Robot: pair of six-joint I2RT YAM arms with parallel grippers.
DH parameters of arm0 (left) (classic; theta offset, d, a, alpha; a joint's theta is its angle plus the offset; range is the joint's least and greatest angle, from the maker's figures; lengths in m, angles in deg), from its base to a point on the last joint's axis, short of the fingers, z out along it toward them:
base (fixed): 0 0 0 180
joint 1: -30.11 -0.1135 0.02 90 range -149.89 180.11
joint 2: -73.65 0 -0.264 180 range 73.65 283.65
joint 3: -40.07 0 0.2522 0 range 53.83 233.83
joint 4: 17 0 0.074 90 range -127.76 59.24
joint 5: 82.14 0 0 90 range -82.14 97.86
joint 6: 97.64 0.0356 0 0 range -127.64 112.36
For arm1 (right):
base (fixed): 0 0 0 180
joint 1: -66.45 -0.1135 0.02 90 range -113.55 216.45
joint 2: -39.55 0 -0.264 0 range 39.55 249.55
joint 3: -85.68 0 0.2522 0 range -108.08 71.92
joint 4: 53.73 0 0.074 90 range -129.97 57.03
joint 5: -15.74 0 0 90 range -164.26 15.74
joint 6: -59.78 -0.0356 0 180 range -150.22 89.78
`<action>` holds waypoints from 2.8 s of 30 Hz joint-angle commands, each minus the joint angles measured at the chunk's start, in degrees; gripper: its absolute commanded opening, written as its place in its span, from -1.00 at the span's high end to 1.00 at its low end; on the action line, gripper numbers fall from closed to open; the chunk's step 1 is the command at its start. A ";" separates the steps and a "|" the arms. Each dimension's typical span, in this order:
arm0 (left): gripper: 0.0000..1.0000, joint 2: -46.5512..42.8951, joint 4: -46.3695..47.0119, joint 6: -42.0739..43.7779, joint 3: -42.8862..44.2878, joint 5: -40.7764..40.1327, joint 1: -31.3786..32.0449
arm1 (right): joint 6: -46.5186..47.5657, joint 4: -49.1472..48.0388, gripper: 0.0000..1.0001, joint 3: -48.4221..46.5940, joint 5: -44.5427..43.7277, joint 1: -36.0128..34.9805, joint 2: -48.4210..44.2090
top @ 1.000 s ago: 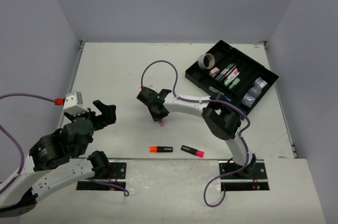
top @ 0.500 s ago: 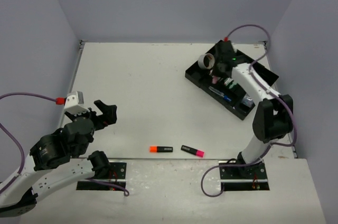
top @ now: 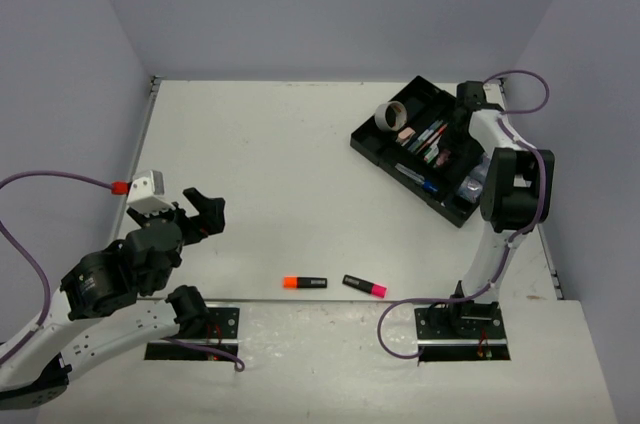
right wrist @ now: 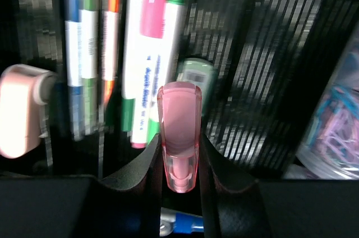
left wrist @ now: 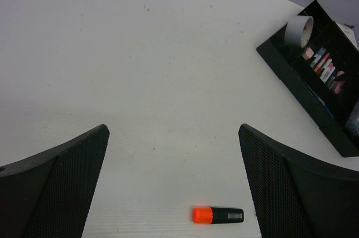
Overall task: Sort the stationery into containers
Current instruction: Place the stationery in the storage box, then pick up the pen from the corner of the board.
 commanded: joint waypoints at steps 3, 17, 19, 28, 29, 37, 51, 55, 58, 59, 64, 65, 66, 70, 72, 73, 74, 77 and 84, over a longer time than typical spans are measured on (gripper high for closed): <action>-1.00 0.15 1.86 1.33 -0.55 -0.99 -0.37 | -1.95 -1.16 0.61 -0.96 2.40 0.25 -1.48; -1.00 -0.47 1.78 1.24 -0.46 -1.02 -0.37 | -2.19 -1.55 0.30 1.60 0.86 0.25 -4.57; -1.00 -0.48 1.76 1.23 -0.46 -1.07 -0.37 | -2.32 -1.55 0.18 1.93 0.49 0.25 -5.08; -1.00 -0.56 1.74 1.24 -0.51 -1.03 -0.37 | -2.14 -1.25 0.04 2.38 -0.36 0.25 -7.30; -1.00 -0.56 1.69 1.21 -0.46 -1.09 -0.37 | -2.08 -1.20 0.04 2.43 -0.41 0.25 -7.77; -1.00 0.18 1.46 0.78 -0.46 -1.41 -0.37 | 7.23 -1.80 0.02 9.09 -1.08 -12.70 -22.42; -1.00 10.00 -2.41 -2.14 1.30 -2.89 -0.46 | 9.36 7.14 -0.06 29.27 -5.71 -54.41 -33.18; -1.00 8.38 -1.52 -1.56 0.80 -2.55 -0.37 | 7.14 8.02 -0.06 30.31 -1.51 -61.58 -29.88; -1.00 7.20 -1.12 -1.22 0.56 -2.37 -0.37 | 6.58 9.71 -0.06 29.04 -0.63 -65.40 -26.52; -1.00 6.89 -1.12 -1.22 0.53 -2.34 -0.37 | 6.04 10.52 -0.07 28.53 -0.84 -66.45 -25.27; -1.00 6.21 -0.86 -1.09 0.51 -2.19 -0.37 | 3.62 12.38 -0.09 28.58 -1.82 -69.71 -20.06; -1.00 6.12 -0.77 -1.02 0.51 -2.14 -0.40 | 3.46 12.20 -0.08 28.62 -1.13 -69.97 -19.66; -1.00 6.14 -0.77 -0.96 0.51 -2.14 -0.46 | 3.42 12.03 -0.08 28.64 -0.53 -70.30 -19.12; -1.00 6.30 -0.64 -0.78 0.51 -2.01 -0.41 | 3.62 11.46 -0.07 28.76 1.48 -71.43 -17.86; -1.00 6.21 -0.51 -0.70 0.43 -1.88 -0.37 | 3.66 11.54 -0.06 28.80 1.60 -71.47 -16.30; -1.00 6.21 -0.51 -0.61 0.42 -1.88 -0.37 | 3.58 11.70 -0.05 28.80 1.38 -71.47 -16.19; -1.00 6.14 -0.47 -0.57 0.38 -1.88 -0.41 | 3.50 12.09 -0.03 28.69 1.16 -71.51 -15.02; -1.00 5.86 -0.42 -0.52 0.37 -1.88 -0.42 | 3.27 12.73 0.04 28.24 0.99 -71.56 -12.36; -1.00 5.07 0.13 0.01 0.25 -1.53 -0.46 | 2.64 13.60 0.40 26.47 -1.26 -71.50 -10.88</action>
